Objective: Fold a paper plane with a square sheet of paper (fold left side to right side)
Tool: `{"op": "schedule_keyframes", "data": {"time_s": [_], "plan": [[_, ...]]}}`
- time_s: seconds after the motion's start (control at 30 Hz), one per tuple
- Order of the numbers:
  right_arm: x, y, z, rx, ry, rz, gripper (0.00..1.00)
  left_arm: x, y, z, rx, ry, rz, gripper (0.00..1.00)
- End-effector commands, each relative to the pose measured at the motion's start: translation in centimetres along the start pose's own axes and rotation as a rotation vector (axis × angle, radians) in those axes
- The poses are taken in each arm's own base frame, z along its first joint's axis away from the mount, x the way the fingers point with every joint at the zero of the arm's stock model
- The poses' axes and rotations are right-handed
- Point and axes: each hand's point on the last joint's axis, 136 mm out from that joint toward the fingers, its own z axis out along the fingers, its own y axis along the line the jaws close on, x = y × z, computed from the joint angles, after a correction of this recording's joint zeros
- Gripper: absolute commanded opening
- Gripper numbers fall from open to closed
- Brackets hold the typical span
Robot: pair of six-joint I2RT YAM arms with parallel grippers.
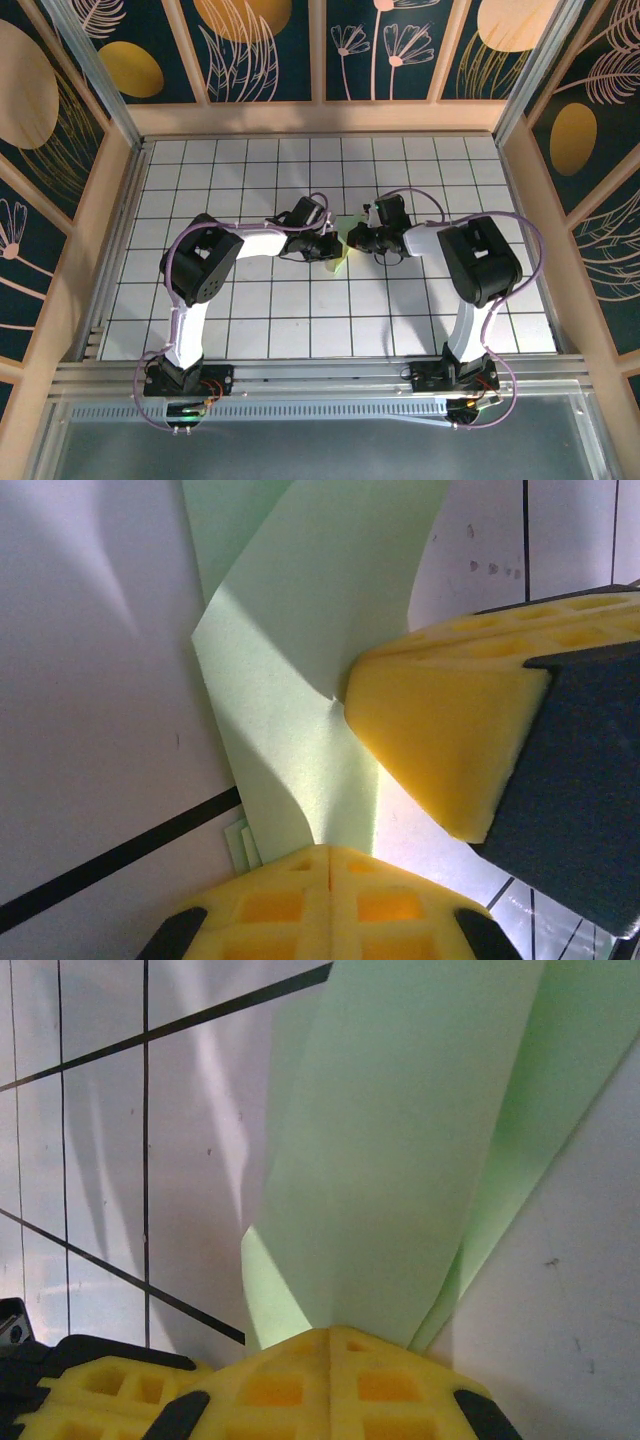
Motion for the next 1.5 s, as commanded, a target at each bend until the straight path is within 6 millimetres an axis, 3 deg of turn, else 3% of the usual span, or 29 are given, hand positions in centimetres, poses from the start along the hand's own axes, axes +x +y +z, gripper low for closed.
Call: {"op": "schedule_keyframes", "data": {"time_s": [0.0,0.3,0.7,1.47], "plan": [[-0.3,-1.0,0.5,0.057,-0.004,0.006,0.00,3.0,7.2,1.3,-0.251,0.076,-0.074,0.00],[-1.6,-3.3,0.3,0.122,-0.021,0.011,0.00,3.5,7.9,1.5,-0.276,0.094,-0.077,0.00],[-5.1,-5.3,0.2,0.166,-0.062,0.006,0.00,3.8,8.0,1.6,-0.278,0.110,-0.067,0.00],[-9.7,-7.5,0.2,0.178,-0.141,0.030,0.00,3.8,8.0,1.6,-0.277,0.110,-0.068,0.00]]}}
